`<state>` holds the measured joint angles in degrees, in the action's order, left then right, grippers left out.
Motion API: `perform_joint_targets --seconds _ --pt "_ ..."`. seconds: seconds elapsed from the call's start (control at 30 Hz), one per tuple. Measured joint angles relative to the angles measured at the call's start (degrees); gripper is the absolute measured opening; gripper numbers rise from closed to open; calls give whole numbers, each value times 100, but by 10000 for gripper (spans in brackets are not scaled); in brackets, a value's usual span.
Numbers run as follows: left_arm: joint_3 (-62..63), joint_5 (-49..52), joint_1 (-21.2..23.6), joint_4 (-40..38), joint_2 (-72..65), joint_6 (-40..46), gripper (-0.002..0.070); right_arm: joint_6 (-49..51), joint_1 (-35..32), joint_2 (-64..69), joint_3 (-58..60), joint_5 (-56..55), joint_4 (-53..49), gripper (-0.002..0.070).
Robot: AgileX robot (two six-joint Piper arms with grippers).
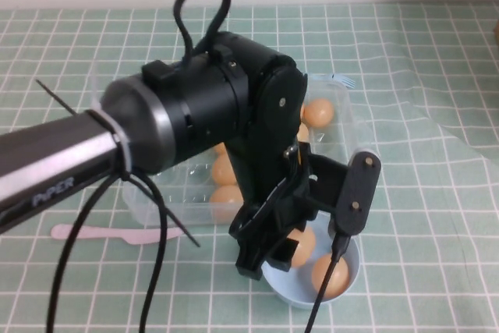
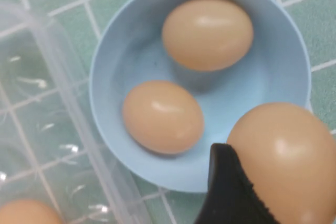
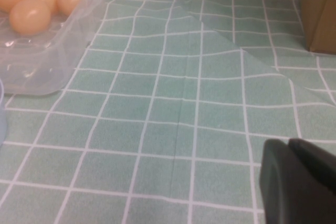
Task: Take an egg out of the egg box
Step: Place the egg in the bowl
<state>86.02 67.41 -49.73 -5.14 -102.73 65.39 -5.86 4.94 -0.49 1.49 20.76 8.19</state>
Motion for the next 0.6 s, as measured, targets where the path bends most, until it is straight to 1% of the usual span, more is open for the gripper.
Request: perform_joint_targets --seconds 0.1,0.27,0.6 --pt "0 0 0 -112 -182 399 348 0 0 0 0 0 0 -17" --pt "0 0 0 -296 -404 752 348 0 0 0 0 0 0 -17" --pt "0 -223 0 -389 -697 887 348 0 0 0 0 0 0 -17"
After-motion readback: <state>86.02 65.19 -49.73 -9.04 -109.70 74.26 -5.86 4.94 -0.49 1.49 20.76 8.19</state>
